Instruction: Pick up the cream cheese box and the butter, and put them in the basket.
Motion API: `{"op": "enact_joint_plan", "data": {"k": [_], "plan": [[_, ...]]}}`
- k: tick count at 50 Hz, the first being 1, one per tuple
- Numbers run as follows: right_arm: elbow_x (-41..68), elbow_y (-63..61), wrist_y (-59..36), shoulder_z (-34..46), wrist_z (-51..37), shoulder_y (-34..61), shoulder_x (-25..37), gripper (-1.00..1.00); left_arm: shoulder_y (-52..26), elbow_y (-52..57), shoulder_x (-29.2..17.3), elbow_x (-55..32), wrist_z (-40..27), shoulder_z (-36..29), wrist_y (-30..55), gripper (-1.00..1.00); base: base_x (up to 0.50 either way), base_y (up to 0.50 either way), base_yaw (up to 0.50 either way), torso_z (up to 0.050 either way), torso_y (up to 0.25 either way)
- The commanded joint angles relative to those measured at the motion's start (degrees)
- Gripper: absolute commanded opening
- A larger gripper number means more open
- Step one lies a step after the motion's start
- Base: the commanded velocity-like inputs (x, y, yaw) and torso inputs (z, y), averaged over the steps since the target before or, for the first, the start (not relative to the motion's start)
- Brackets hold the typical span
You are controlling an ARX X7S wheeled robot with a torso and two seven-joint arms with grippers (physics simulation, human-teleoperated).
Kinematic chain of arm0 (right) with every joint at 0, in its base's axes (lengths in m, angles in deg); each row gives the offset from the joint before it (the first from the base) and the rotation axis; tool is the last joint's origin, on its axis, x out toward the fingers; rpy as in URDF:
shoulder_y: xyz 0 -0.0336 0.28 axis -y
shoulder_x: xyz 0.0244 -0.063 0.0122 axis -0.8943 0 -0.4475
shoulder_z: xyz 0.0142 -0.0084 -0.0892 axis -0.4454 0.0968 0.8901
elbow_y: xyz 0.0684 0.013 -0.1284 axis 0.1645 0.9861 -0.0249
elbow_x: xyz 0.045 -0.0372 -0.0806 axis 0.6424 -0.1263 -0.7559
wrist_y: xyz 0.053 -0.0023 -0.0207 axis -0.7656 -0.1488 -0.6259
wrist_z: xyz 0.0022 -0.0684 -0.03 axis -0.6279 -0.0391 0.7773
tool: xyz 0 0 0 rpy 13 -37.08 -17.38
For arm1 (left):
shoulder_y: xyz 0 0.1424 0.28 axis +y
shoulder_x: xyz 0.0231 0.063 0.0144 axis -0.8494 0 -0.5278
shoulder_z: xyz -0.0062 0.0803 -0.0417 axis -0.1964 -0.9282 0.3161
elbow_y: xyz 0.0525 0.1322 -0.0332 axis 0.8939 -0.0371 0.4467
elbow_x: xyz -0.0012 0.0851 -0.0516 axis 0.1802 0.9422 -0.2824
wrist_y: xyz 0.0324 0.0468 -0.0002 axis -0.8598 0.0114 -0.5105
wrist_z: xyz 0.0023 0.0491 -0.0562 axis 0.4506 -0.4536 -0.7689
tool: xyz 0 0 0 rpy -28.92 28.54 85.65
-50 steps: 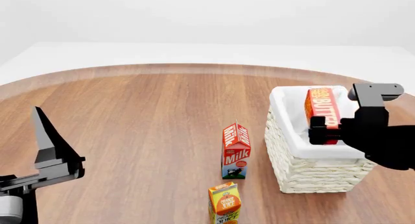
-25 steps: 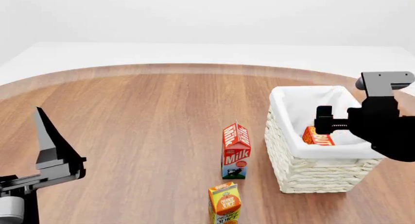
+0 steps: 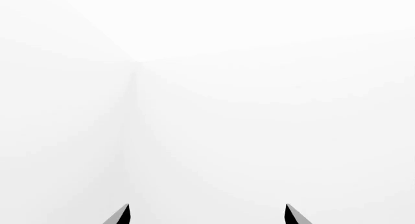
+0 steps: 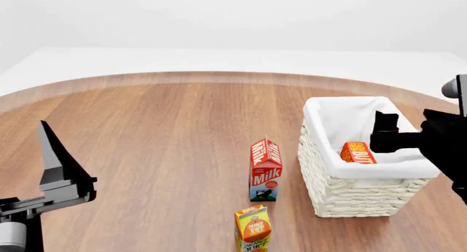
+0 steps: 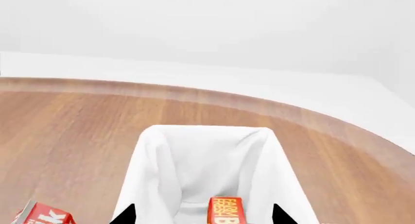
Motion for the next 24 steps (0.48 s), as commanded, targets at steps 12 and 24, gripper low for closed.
{"op": "enact_joint_plan", "data": {"k": [12,24], "plan": [[-31.19,-26.97,46.66,6.31,-21.45,-23.27,12.92,1.0,1.23,2.51,0.56,2.45,0.39,1.97,1.32,1.0,0.0,0.0,0.0,0.0,0.0],[-63.89,-26.1,59.88,6.51,-37.03,-29.22,7.79,1.0,-0.53,7.66,0.97,15.57,3.09,-7.65,2.77,1.0,0.0,0.0,0.0,0.0,0.0]]}}
